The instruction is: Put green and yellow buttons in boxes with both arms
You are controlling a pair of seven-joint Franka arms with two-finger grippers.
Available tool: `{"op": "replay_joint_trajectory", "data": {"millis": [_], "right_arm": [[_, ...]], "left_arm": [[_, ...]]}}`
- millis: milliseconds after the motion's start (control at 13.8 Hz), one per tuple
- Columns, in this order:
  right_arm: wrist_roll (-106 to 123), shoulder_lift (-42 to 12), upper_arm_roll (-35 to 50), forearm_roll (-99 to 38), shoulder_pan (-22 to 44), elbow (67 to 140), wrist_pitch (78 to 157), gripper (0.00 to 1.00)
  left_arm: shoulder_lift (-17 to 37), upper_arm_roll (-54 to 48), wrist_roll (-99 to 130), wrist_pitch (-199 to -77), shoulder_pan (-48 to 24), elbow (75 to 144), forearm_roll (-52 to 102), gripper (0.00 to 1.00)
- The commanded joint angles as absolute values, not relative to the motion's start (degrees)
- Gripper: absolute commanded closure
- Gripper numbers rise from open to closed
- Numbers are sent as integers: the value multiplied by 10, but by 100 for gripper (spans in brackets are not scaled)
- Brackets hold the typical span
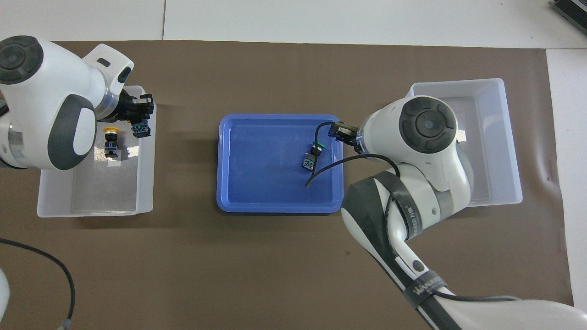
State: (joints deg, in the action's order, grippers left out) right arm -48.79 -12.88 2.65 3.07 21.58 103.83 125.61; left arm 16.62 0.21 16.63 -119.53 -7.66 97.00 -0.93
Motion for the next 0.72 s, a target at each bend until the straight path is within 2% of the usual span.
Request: {"op": "replay_joint_trajectory", "data": {"millis": [0, 217, 361, 433, 578, 650], "right_arm": [[-560, -186, 25, 35, 242, 994, 1283, 0], [-607, -235, 25, 38, 266, 971, 1314, 0], [-626, -270, 25, 41, 285, 971, 1342, 0], [-630, -279, 25, 41, 288, 976, 1360, 0], [-628, -281, 25, 43, 285, 988, 1368, 0], [-627, -281, 25, 43, 286, 993, 1370, 0]], "left_arm": [[152, -3, 82, -1179, -28, 987, -3, 100], [135, -2, 2, -1186, 11, 1029, -4, 100], [112, -2, -42, -1214, 36, 1085, -4, 100], [103, -1, -66, -1242, 47, 1115, -4, 97], [98, -1, -74, -1278, 58, 1136, -4, 19], [99, -1, -73, -1281, 58, 1130, -4, 0]]}}
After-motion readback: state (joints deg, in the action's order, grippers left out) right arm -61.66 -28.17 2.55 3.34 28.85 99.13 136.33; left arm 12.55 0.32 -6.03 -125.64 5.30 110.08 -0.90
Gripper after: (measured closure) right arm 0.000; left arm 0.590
